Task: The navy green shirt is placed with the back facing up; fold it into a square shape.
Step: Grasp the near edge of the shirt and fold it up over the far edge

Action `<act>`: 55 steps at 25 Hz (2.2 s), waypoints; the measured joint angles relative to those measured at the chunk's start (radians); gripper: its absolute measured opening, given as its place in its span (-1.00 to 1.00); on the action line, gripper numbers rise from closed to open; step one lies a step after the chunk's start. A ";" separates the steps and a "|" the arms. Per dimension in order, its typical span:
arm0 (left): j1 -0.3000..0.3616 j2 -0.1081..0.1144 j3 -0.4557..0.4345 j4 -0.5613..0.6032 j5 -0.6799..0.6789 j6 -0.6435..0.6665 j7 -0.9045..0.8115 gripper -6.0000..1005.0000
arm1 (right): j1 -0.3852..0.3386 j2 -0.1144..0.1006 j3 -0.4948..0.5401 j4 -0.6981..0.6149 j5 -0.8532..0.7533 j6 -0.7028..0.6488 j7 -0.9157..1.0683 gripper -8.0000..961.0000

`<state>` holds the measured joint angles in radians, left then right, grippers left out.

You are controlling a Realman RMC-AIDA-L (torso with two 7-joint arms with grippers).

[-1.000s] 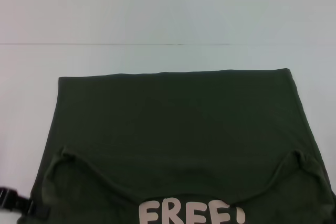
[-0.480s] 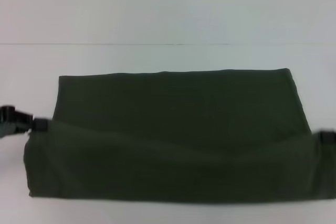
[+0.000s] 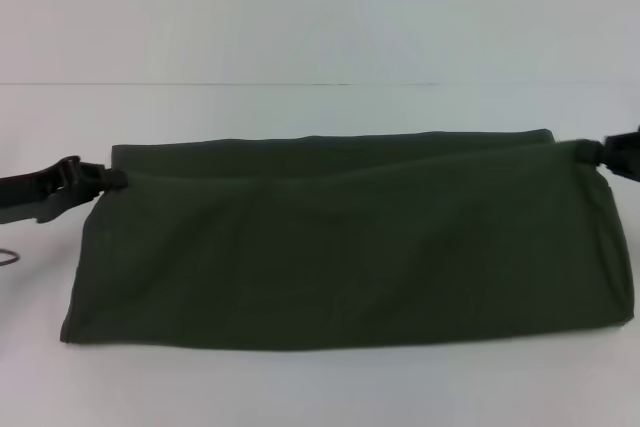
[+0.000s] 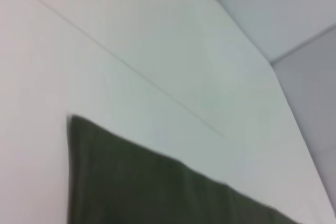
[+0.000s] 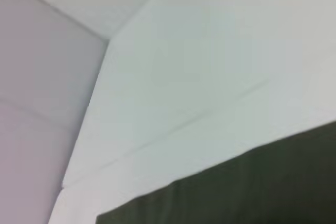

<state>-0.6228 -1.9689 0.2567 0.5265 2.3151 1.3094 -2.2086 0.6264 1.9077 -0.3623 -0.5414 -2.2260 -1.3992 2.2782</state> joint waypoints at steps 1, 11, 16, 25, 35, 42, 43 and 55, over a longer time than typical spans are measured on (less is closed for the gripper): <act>-0.002 -0.021 0.000 -0.002 -0.026 -0.043 0.024 -0.91 | 0.003 0.025 0.001 0.007 0.015 0.053 -0.024 -0.88; 0.002 -0.077 0.001 -0.019 -0.196 -0.200 0.128 -0.91 | 0.005 0.073 -0.001 0.012 0.106 0.186 -0.089 -0.87; -0.006 -0.092 0.005 -0.042 -0.267 -0.268 0.192 -0.91 | 0.020 0.100 -0.001 0.013 0.142 0.251 -0.147 -0.87; -0.032 -0.137 0.006 -0.053 -0.318 -0.403 0.298 -0.91 | 0.045 0.148 -0.083 0.021 0.144 0.459 -0.190 -0.86; -0.061 -0.169 0.006 -0.065 -0.344 -0.498 0.368 -0.91 | 0.071 0.169 -0.116 0.035 0.145 0.603 -0.217 -0.86; -0.064 -0.190 0.007 -0.068 -0.397 -0.524 0.415 -0.90 | 0.087 0.175 -0.137 0.039 0.144 0.651 -0.218 -0.86; -0.065 -0.191 0.007 -0.069 -0.398 -0.524 0.417 -0.88 | 0.089 0.177 -0.140 0.039 0.144 0.658 -0.218 -0.86; -0.065 -0.194 0.000 -0.159 -0.587 -0.578 0.583 -0.73 | 0.116 0.183 -0.170 0.072 0.144 0.784 -0.220 -0.85</act>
<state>-0.6880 -2.1632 0.2565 0.3679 1.7282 0.7315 -1.6254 0.7422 2.0904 -0.5327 -0.4694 -2.0815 -0.6155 2.0585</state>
